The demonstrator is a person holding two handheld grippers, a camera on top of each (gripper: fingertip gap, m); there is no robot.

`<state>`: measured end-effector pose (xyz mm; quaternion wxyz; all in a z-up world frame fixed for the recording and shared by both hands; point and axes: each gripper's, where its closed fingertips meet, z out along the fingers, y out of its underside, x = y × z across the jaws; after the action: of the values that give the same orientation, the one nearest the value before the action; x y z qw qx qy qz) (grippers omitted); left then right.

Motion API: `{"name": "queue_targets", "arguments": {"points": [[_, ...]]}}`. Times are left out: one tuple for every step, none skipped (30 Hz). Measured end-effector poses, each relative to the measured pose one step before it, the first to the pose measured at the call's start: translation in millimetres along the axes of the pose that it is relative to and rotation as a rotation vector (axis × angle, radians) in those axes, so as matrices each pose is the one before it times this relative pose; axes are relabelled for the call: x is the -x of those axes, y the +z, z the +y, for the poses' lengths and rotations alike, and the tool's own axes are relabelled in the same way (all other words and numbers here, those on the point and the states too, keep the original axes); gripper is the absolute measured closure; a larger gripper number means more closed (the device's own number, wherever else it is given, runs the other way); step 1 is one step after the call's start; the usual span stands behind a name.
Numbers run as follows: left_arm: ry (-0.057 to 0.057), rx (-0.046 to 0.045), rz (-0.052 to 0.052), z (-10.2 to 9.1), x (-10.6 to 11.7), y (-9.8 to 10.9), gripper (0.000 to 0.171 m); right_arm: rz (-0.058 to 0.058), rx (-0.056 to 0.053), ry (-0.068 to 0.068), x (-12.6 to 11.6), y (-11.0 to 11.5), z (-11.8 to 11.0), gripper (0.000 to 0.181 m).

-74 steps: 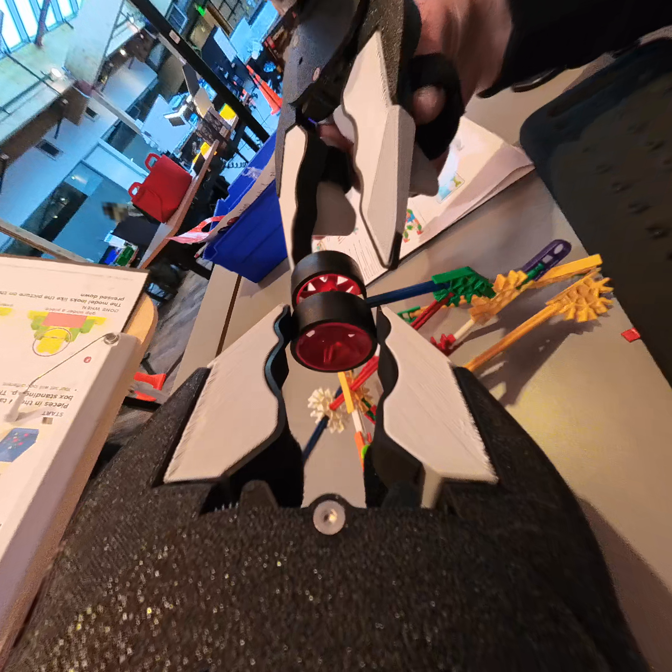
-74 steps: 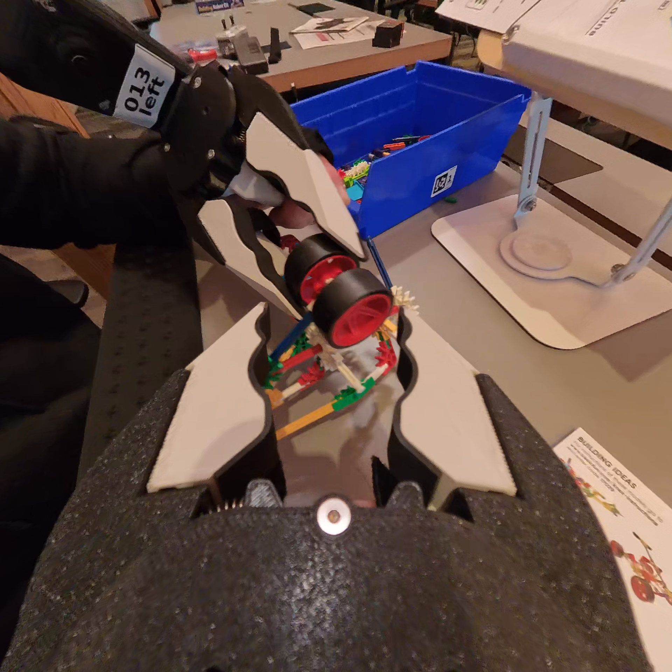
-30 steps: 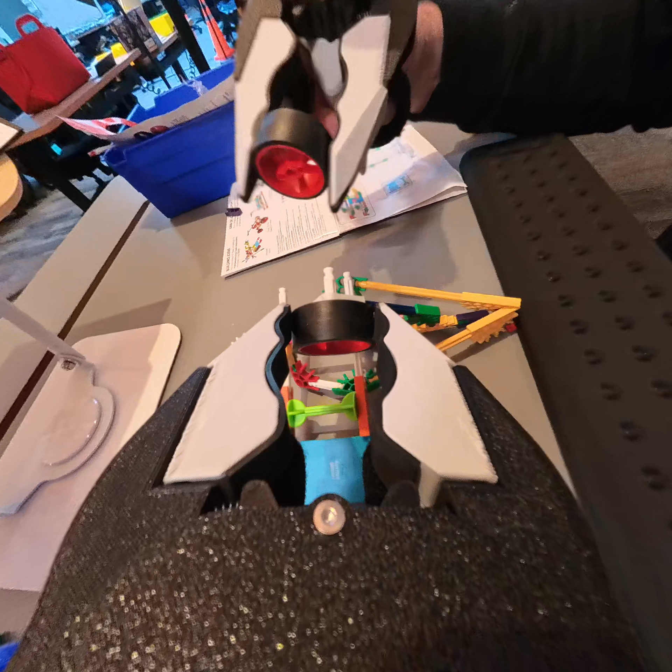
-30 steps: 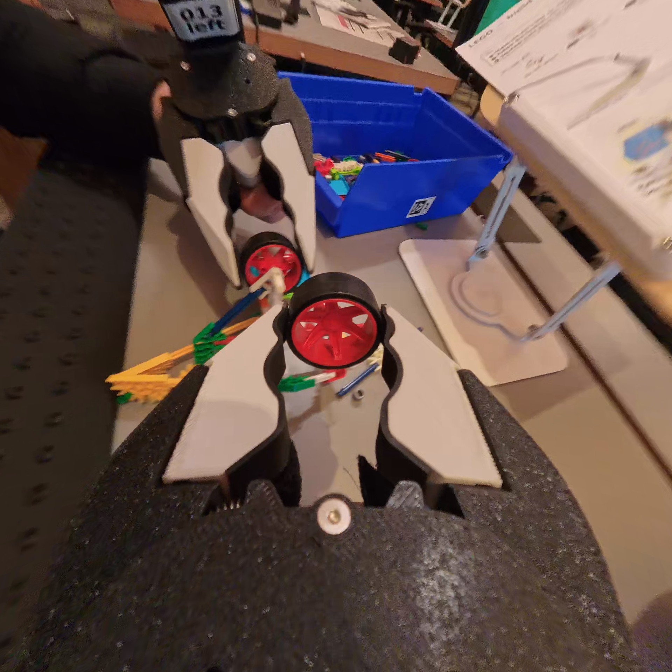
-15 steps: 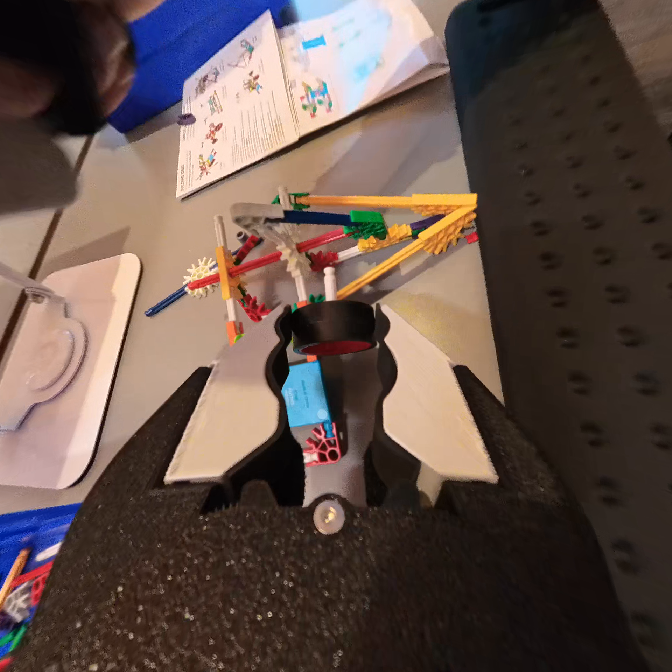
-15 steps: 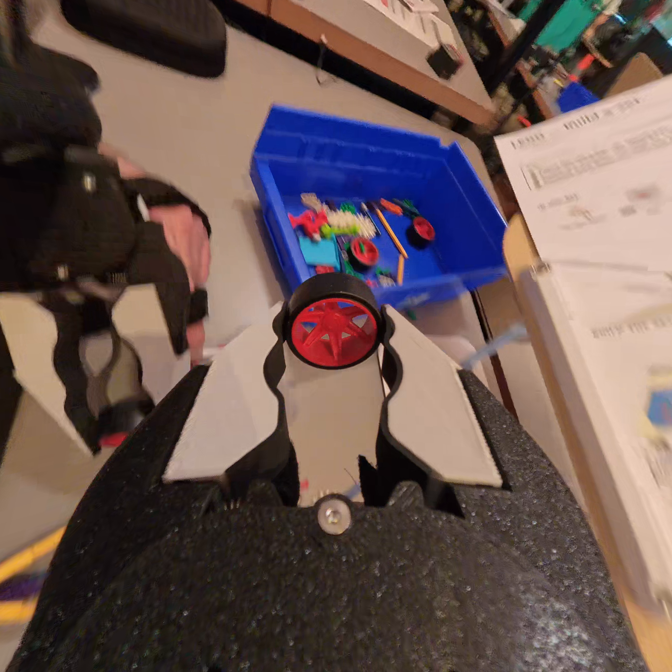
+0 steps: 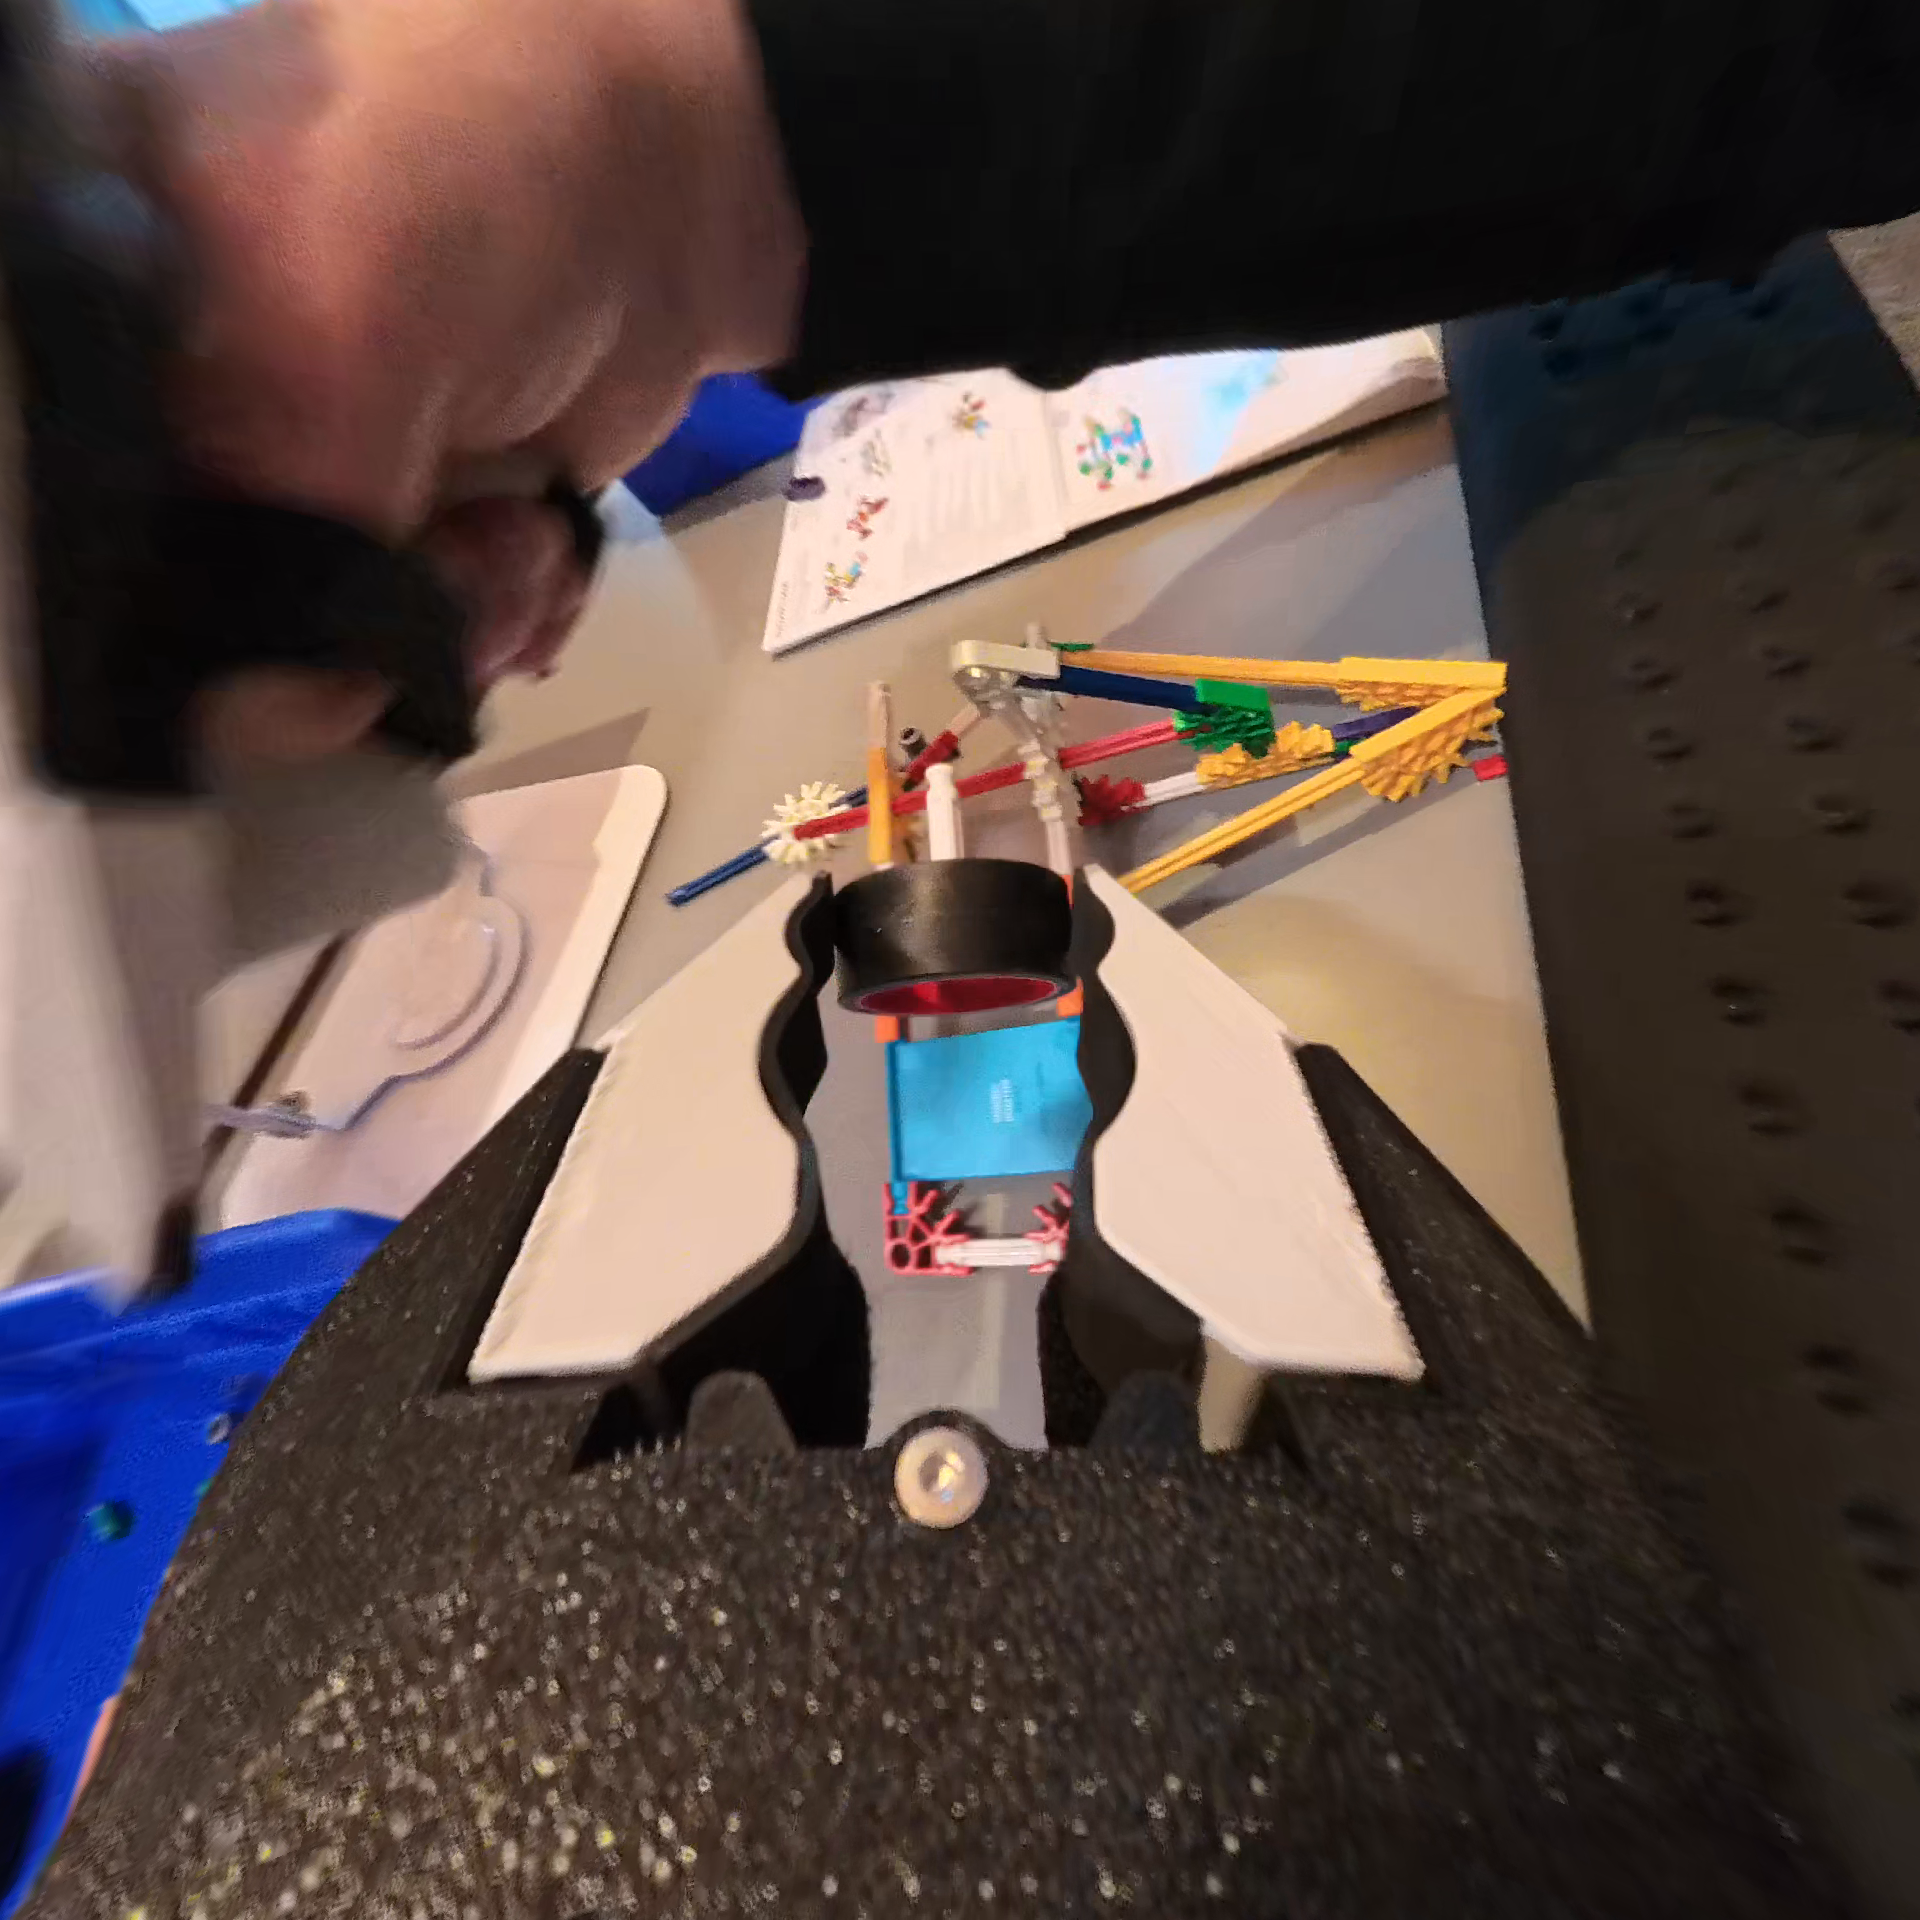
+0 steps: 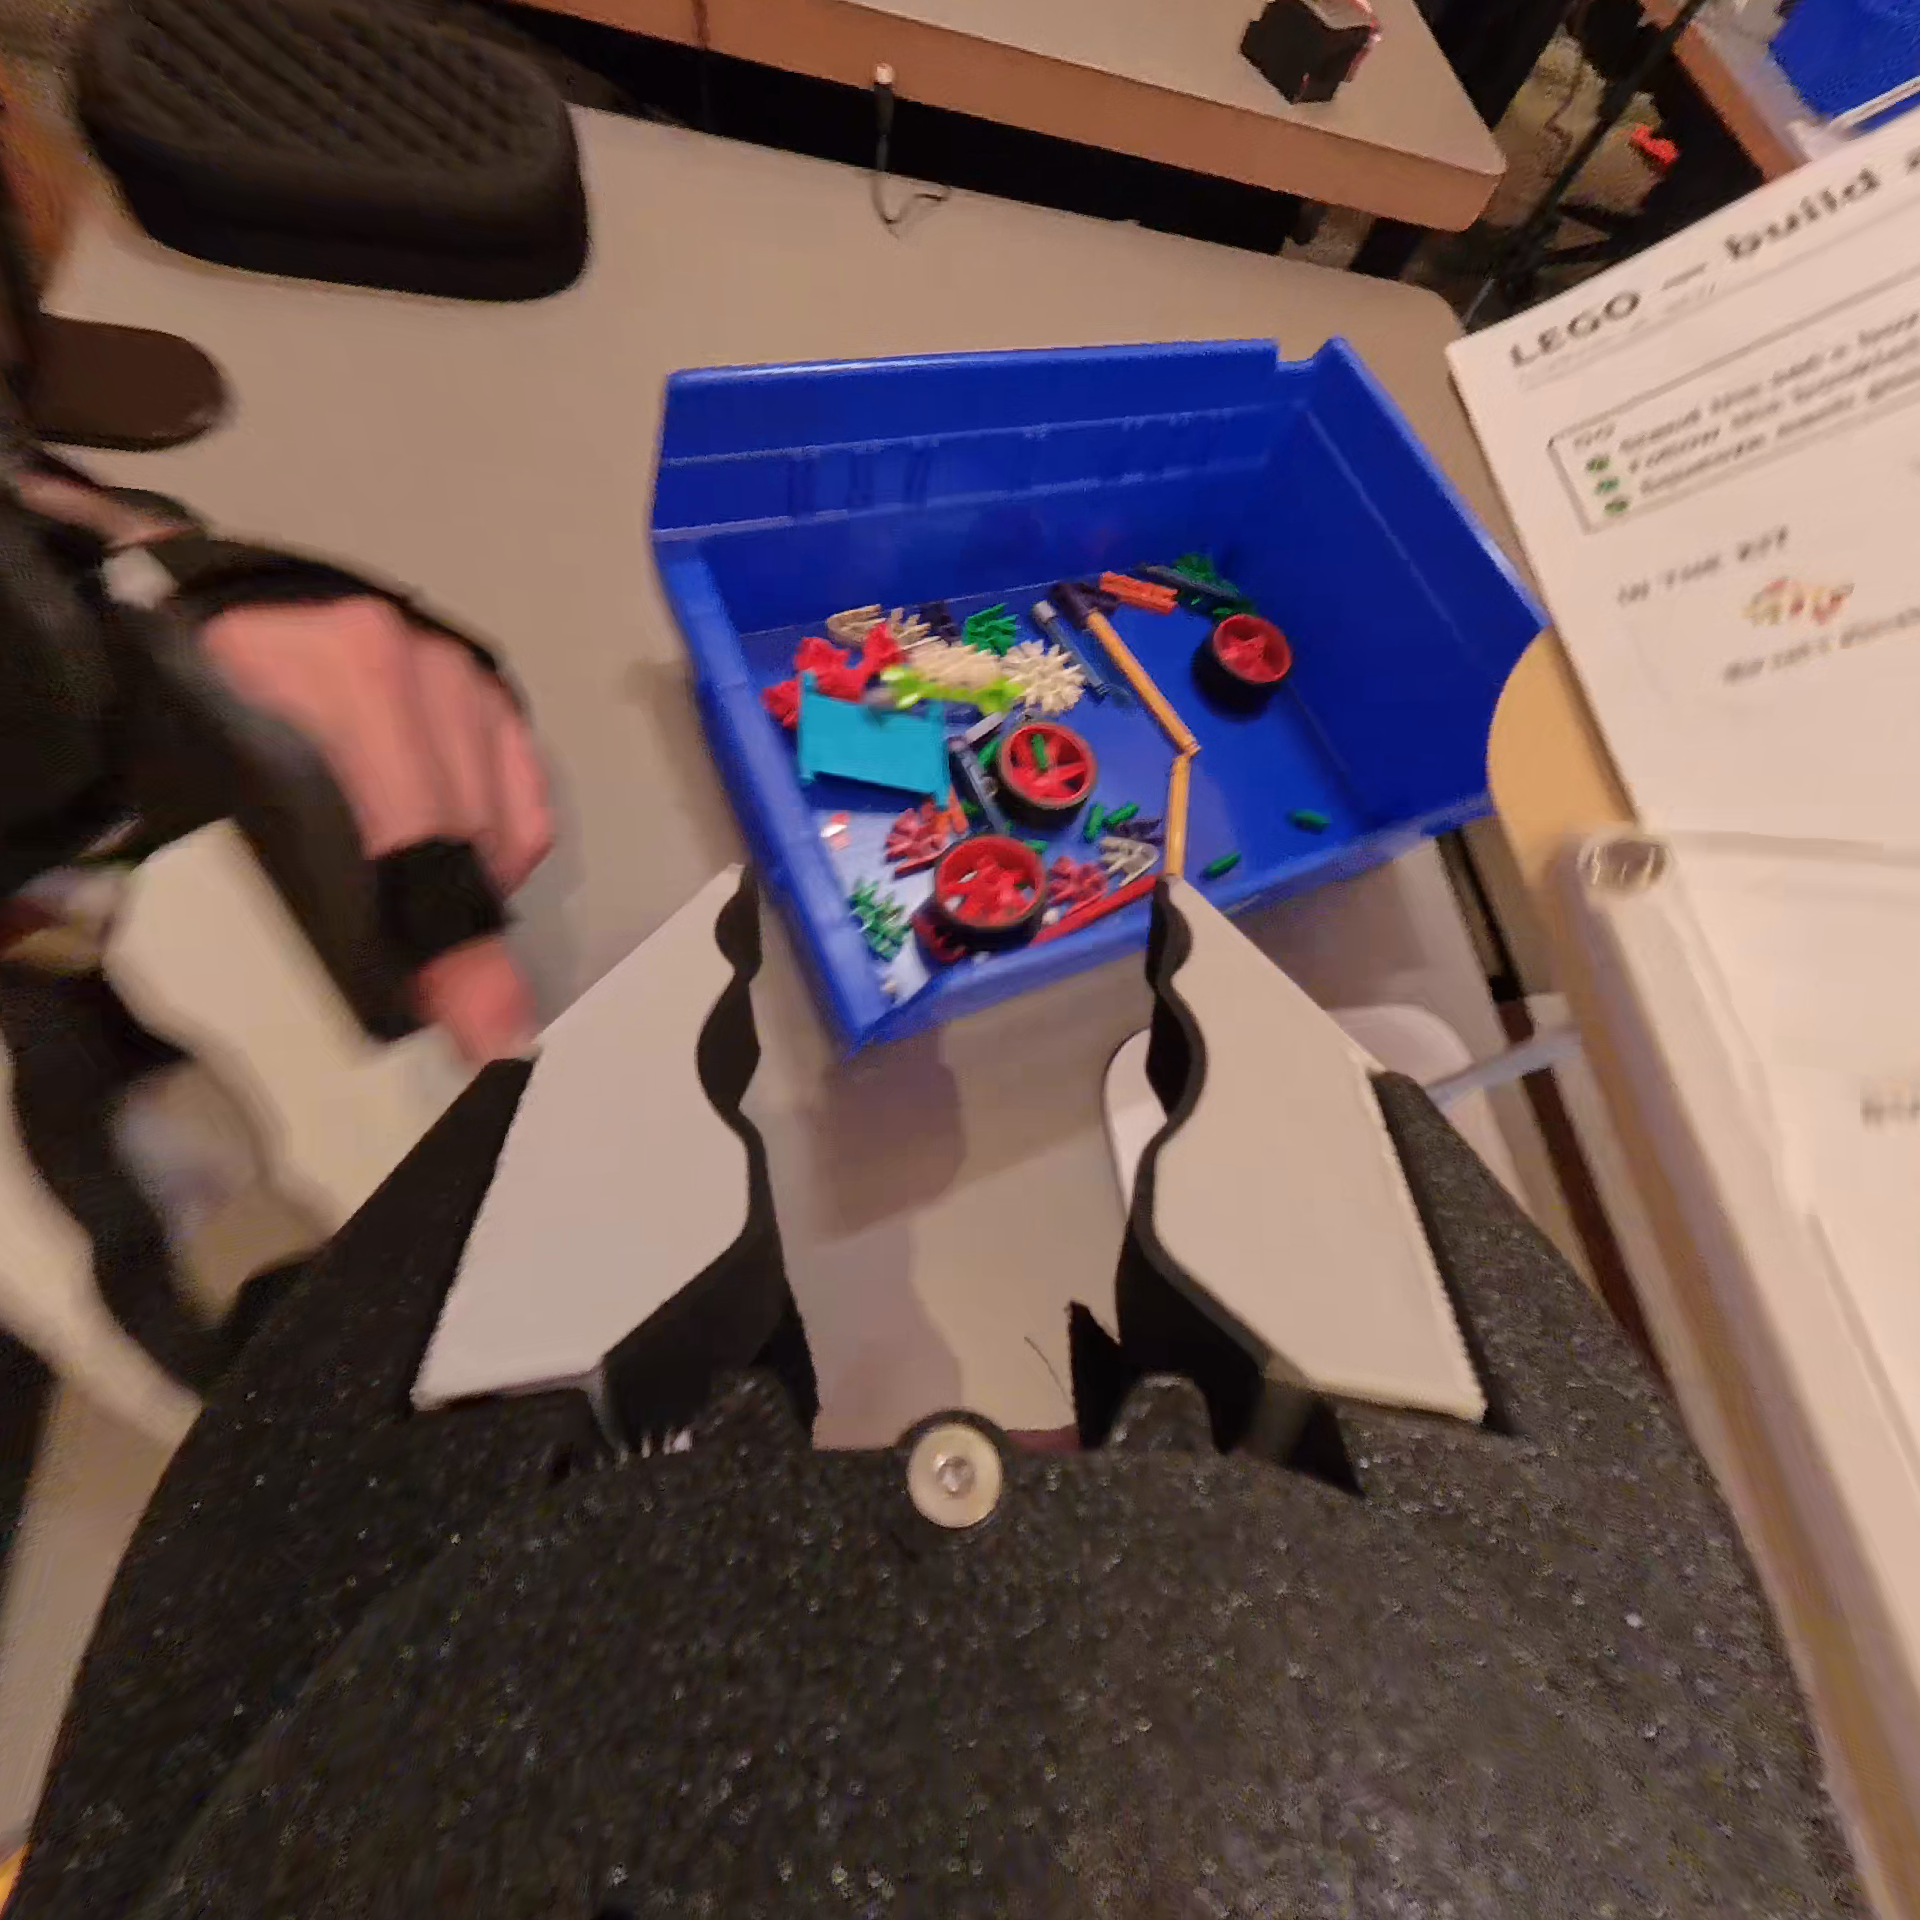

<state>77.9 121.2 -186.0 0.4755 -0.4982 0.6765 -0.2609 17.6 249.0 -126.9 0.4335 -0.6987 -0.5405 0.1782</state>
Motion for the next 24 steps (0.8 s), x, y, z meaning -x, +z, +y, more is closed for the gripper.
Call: {"name": "queue_targets", "arguments": {"points": [[0.0114,-0.01146,-0.0207,-2.56,4.47,-3.93,0.128,-0.0153,-0.0116,0.0261,5.99,-14.57,6.16,0.109],[0.0058,-0.00165,-0.0242,-1.01,5.73,-4.21,0.128,-0.0014,-0.013,0.0245,4.21,-14.82,6.64,0.109],[0.012,0.01895,-0.0296,1.78,7.57,-4.93,0.128,0.0051,-0.0139,0.0252,2.78,-14.6,7.0,0.109],[0.0315,0.02481,-0.0444,3.22,10.8,-6.1,0.128,0.011,-0.0087,0.0311,1.14,-13.34,8.19,0.11],[0.0245,0.03219,-0.051,4.7,14.19,-7.25,0.128,0.0175,0.0005,0.022,-0.12,-12.1,10.06,0.111],[0.0028,0.022,-0.0405,3.47,15.13,-7.43,0.128,0.0155,0.0039,0.01,-0.11,-10.74,10.6,0.116],[-0.0053,0.00426,-0.0256,1.0,13.52,-6.85,0.128,-0.0059,0.0116,0.0167,2.77,-8.2,10.68,0.124],[-0.0023,0.0025,-0.0115,0.82,10.57,-5.63,0.128,-0.0278,0.009,0.0206,6.25,-5.54,8.8,0.124],[0.0104,0.01308,-0.017,2.09,9.98,-4.18,0.128,-0.0292,-0.0035,0.0121,6.76,-3.52,5.55,0.124],[0.0264,0.00068,-0.0187,-0.17,7.75,-2.87,0.128,-0.0201,-0.0129,0.0119,4.52,-1.38,1.95,0.13],[0.0291,-0.01821,-0.0034,-4.19,2.54,-1.29,0.128,-0.0251,-0.0368,0.0263,3.88,0.02,-3.71,0.138],[0.0268,-0.02331,0.0075,-6.98,-1.91,0.49,0.128,-0.0479,-0.0532,0.0426,6.57,1.66,-7.87,0.14],[0.0363,-0.01217,-0.0286,-7.06,1.02,2.25,0.128,-0.0451,-0.044,0.0388,6.61,4.59,-7.4,0.14],[0.0446,-0.00144,-0.0068,-6.13,-4.41,3.6,0.128,-0.0286,-0.0255,0.0153,5.31,6.09,-4.48,0.14],[0.0465,-0.00336,0.0025,-6.1,-6.93,3.65,0.128,-0.0045,-0.0178,-0.0027,2.05,6.02,-3.14,0.14],[0.0333,-0.01134,-0.0012,-6.08,-5.83,3.28,0.128,-0.0112,-0.0259,-0.0166,3.78,4.75,-3.96,0.144],[0.0137,-0.00631,0.0204,-4.17,-7.59,2.88,0.129,-0.0121,-0.0317,-0.024,4.43,3.05,-5.01,0.148],[0.0218,-0.0046,0.0178,-2.95,-6.98,2.43,0.129,0.0122,-0.024,-0.013,-0.39,1.91,-3.94,0.154],[0.0273,-0.00902,-0.0046,-2.97,-2.94,1.8,0.129,-0.0024,0.0032,-0.01,0.72,1.86,0.25,0.169],[0.0026,-0.01055,0.0083,-2.55,-2.86,1.63,0.128,0.0045,0.017,-0.0246,0.23,1.8,2.73,0.174],[-0.0105,-0.02009,0.0195,-3.47,-3.61,1.14,0.128,0.0181,0.0076,-0.0215,-1.48,0.9,1.58,0.174],[0.0098,-0.0073,-0.0005,-1.05,-0.89,1.09,0.128,-0.0009,-0.008,-0.0012,1.16,0.05,-1.11,0.175],[0.0177,-0.0055,-0.0043,-1.13,-0.48,0.83,0.129,-0.0375,-0.0077,0.0029,7.07,-0.13,-1.05,0.176],[0.0035,-0.00252,0.0036,-1.44,-0.87,0.67,0.128,-0.0095,0.015,-0.0006,2.81,1.07,2.14,0.181]]}}
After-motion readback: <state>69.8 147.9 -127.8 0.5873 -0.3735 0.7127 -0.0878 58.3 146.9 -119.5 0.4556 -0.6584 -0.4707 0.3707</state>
